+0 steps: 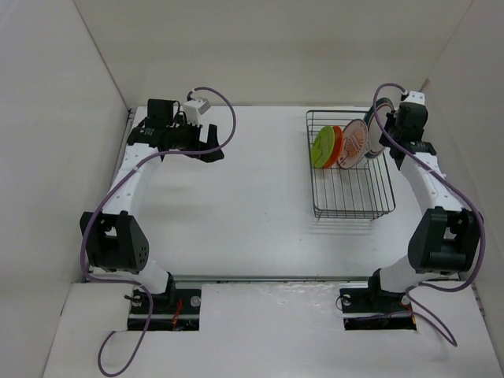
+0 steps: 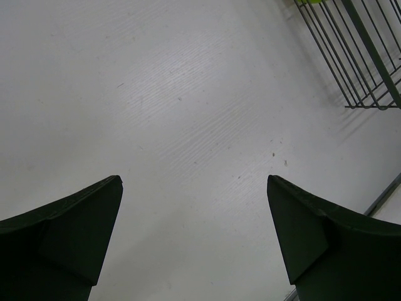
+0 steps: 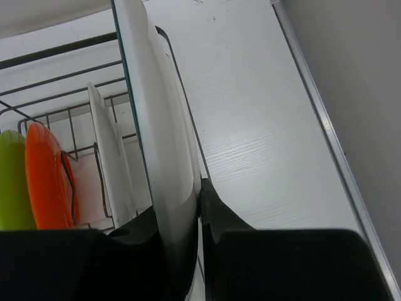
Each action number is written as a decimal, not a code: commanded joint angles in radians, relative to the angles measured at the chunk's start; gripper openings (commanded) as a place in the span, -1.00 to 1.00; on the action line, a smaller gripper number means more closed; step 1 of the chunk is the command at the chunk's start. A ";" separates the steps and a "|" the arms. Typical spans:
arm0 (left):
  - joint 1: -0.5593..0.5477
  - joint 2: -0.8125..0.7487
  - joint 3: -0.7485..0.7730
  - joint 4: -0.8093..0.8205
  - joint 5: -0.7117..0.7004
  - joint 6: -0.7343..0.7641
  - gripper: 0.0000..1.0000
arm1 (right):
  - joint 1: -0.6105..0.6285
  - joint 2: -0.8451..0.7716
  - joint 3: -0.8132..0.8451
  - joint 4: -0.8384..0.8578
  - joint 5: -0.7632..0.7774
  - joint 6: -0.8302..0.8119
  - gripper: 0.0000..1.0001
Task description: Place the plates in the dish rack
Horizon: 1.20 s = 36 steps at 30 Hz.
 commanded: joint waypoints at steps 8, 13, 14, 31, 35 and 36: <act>0.001 -0.043 -0.022 0.005 0.014 0.014 1.00 | 0.043 0.012 -0.008 0.099 0.072 0.002 -0.98; 0.001 -0.043 -0.022 0.005 0.024 0.023 1.00 | 0.043 0.021 -0.008 0.090 0.081 0.011 -0.64; 0.001 -0.043 -0.022 0.005 0.024 0.023 1.00 | 0.052 0.021 -0.008 0.090 0.081 0.011 -0.61; 0.001 -0.052 -0.022 -0.005 0.033 0.032 1.00 | 0.052 0.031 -0.008 0.081 0.082 0.030 -0.24; 0.001 -0.052 -0.022 -0.005 0.033 0.032 1.00 | 0.061 0.020 -0.008 0.081 0.082 0.030 -0.24; 0.001 -0.052 -0.022 -0.005 0.033 0.041 1.00 | 0.072 0.020 -0.008 0.081 0.092 0.030 -0.24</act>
